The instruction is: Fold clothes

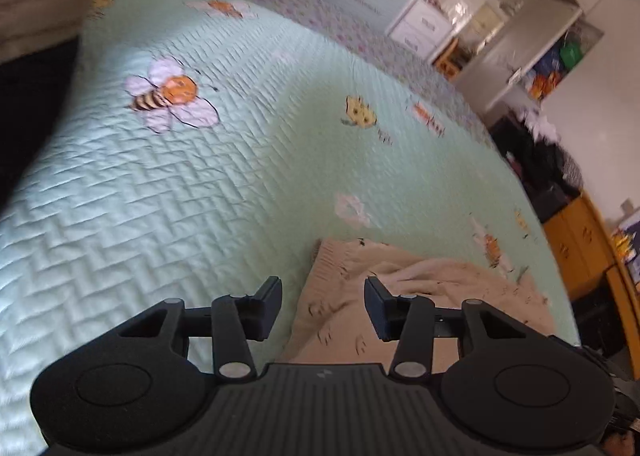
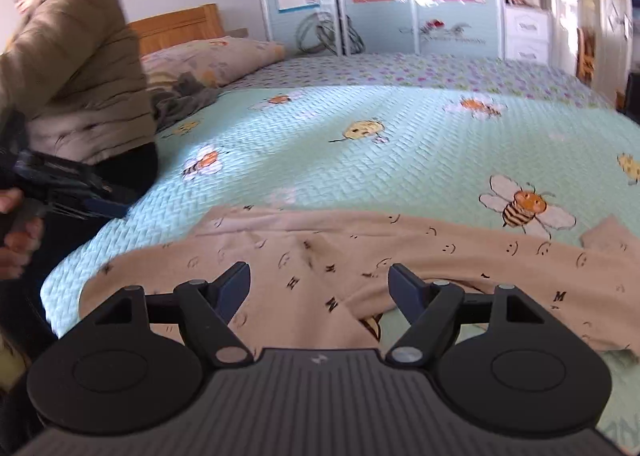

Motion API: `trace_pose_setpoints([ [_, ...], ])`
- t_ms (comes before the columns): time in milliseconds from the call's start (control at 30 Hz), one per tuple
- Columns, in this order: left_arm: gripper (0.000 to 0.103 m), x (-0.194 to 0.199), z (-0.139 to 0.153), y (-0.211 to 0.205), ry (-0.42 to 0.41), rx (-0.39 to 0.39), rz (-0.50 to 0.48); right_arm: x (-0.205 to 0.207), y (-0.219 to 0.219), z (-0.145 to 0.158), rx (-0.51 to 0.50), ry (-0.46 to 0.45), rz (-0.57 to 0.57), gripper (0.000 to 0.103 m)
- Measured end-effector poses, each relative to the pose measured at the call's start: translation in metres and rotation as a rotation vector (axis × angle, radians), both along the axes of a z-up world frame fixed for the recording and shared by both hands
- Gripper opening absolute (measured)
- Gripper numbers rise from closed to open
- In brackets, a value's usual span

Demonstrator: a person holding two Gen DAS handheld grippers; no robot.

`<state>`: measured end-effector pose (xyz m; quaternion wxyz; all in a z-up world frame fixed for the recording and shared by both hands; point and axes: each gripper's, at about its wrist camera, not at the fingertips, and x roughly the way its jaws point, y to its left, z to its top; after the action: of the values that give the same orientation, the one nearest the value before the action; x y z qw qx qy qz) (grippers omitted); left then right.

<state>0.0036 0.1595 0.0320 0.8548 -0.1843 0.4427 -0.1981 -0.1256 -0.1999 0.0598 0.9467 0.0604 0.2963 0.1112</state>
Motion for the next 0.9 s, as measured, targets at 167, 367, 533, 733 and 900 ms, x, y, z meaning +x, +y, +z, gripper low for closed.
trace_pose_setpoints([
  [167,0.048,0.045,-0.037,-0.010,0.070,-0.046,-0.048,0.000,-0.005,-0.011,-0.047,0.014,0.000,0.077],
  [367,0.050,0.062,-0.054,-0.015,0.108,-0.211,-0.059,0.008,-0.013,-0.025,-0.035,0.049,-0.015,0.077],
  [533,0.017,0.070,-0.065,-0.018,0.133,-0.289,-0.061,0.014,-0.013,-0.032,-0.022,0.065,-0.017,0.077],
  [733,0.005,0.073,-0.068,-0.029,0.142,-0.296,-0.079,0.014,-0.016,-0.034,-0.030,0.069,-0.026,0.077],
  [900,0.004,0.069,-0.065,-0.034,0.135,-0.314,-0.088,0.011,-0.020,-0.033,-0.023,0.059,-0.044,0.077],
])
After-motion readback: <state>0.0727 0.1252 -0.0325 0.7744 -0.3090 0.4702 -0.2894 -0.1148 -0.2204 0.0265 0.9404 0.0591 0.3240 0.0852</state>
